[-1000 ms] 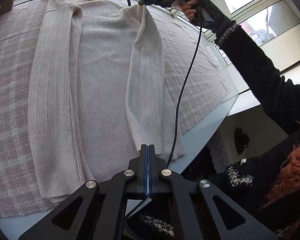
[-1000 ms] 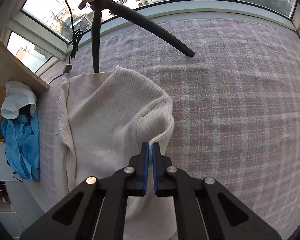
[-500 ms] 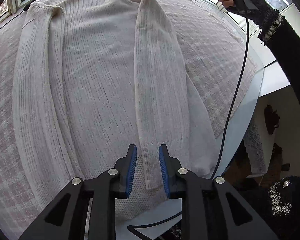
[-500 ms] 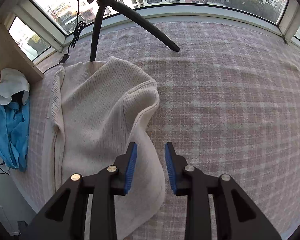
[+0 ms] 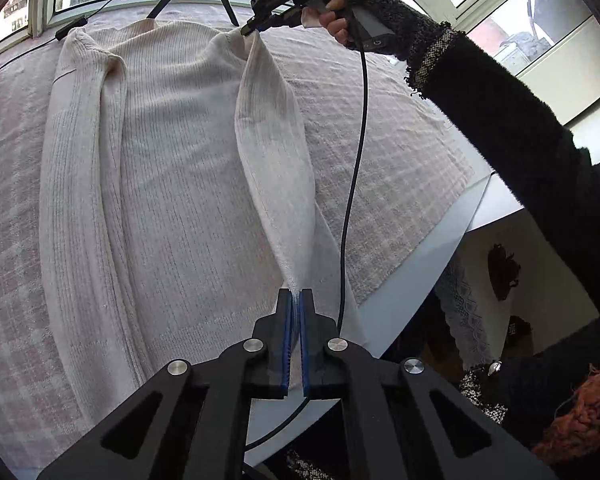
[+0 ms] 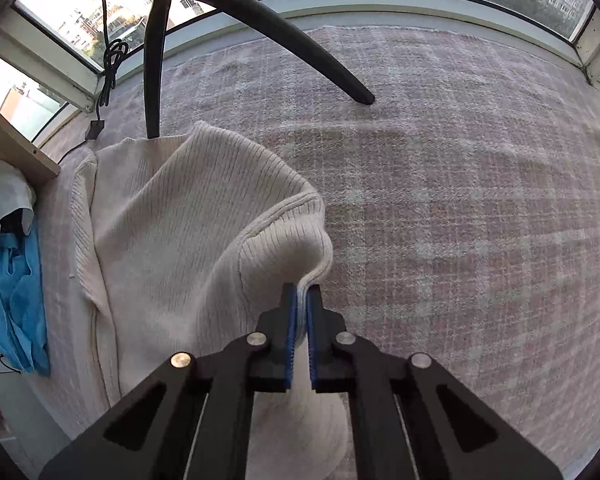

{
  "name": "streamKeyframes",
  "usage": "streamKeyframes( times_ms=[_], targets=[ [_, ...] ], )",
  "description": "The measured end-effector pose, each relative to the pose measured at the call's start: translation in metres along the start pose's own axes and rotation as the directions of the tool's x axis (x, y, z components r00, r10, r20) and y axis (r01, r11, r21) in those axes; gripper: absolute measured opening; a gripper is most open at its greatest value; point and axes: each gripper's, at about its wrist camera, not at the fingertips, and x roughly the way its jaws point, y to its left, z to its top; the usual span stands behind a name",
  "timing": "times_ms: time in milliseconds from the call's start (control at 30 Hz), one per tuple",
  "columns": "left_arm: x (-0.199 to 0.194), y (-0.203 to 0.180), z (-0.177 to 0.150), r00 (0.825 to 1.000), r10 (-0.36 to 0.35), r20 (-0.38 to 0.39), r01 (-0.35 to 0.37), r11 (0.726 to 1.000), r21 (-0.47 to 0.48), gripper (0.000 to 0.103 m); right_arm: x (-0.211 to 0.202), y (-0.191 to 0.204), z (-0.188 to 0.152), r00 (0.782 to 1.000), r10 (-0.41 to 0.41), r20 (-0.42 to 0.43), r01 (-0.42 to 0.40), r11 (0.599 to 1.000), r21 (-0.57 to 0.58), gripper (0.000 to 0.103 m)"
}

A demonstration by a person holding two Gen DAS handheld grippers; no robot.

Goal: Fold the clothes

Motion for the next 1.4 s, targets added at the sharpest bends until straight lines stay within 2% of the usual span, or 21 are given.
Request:
streamKeyframes(
  times_ms=[67, 167, 233, 267, 333, 400, 500, 633, 800, 900, 1000, 1100, 1267, 1400],
  targets=[
    [-0.009, 0.013, -0.014, 0.999, 0.034, 0.000, -0.034, 0.999, -0.041, 0.003, -0.003, 0.018, 0.006, 0.999, 0.039, 0.008, -0.038, 0.999, -0.039, 0.005],
    [0.003, 0.041, -0.028, 0.997, 0.055, -0.058, -0.063, 0.989, -0.136, 0.003, 0.000, 0.045, 0.012, 0.998, 0.049, -0.028, -0.051, 0.995, -0.086, 0.010],
    [0.011, 0.050, -0.030, 0.996, 0.055, -0.072, -0.065, 0.987, -0.150, 0.003, -0.013, 0.048, 0.004, 0.998, 0.053, 0.015, -0.050, 0.992, -0.117, 0.015],
    [0.012, 0.052, -0.032, 0.996, 0.047, -0.070, -0.057, 0.986, -0.154, 0.003, -0.022, 0.044, -0.004, 0.998, 0.040, 0.046, -0.034, 0.992, -0.124, 0.023],
    [0.011, 0.055, -0.031, 0.997, 0.039, -0.063, -0.048, 0.987, -0.152, 0.003, -0.036, 0.028, -0.031, 0.995, 0.003, 0.099, 0.012, 0.989, -0.148, 0.031],
    [0.008, 0.055, -0.030, 0.997, 0.038, -0.061, -0.047, 0.988, -0.145, 0.003, -0.038, 0.006, -0.063, 0.994, -0.035, 0.102, 0.052, 0.984, -0.170, 0.031],
    [0.004, 0.055, -0.031, 0.997, 0.038, -0.063, -0.047, 0.989, -0.139, 0.003, -0.025, -0.012, -0.106, 0.999, -0.018, 0.039, 0.025, 0.980, -0.200, 0.031],
    [0.001, 0.059, -0.032, 0.996, 0.040, -0.081, -0.052, 0.987, -0.152, 0.003, 0.000, 0.002, -0.135, 0.999, -0.049, 0.013, 0.050, 0.951, -0.306, 0.031],
    [0.005, 0.048, -0.035, 0.994, 0.038, -0.105, -0.049, 0.993, -0.107, 0.003, 0.018, 0.028, -0.130, 0.998, -0.060, 0.019, 0.062, 0.916, -0.396, 0.031],
    [0.011, 0.043, -0.041, 0.992, 0.035, -0.123, -0.048, 0.994, -0.101, 0.003, 0.012, 0.026, -0.111, 0.999, -0.025, 0.040, 0.038, 0.932, -0.360, 0.031],
    [0.013, 0.040, -0.043, 0.992, 0.032, -0.123, -0.045, 0.994, -0.102, 0.003, 0.000, 0.017, -0.101, 0.999, 0.038, 0.016, -0.031, 0.943, -0.332, 0.031],
    [0.010, 0.040, -0.043, 0.993, 0.032, -0.115, -0.044, 0.994, -0.103, 0.003, -0.002, 0.019, -0.111, 1.000, -0.015, 0.001, 0.014, 0.913, -0.409, 0.031],
    [0.012, 0.041, -0.046, 0.991, 0.036, -0.131, -0.049, 0.993, -0.104, 0.003, 0.013, 0.039, -0.126, 0.998, 0.013, -0.064, -0.043, 0.868, -0.494, 0.031],
    [0.011, 0.039, -0.047, 0.990, 0.040, -0.138, -0.053, 0.994, -0.093, 0.003, 0.025, 0.052, -0.126, 0.998, -0.040, -0.055, 0.004, 0.837, -0.547, 0.031]
  ],
)
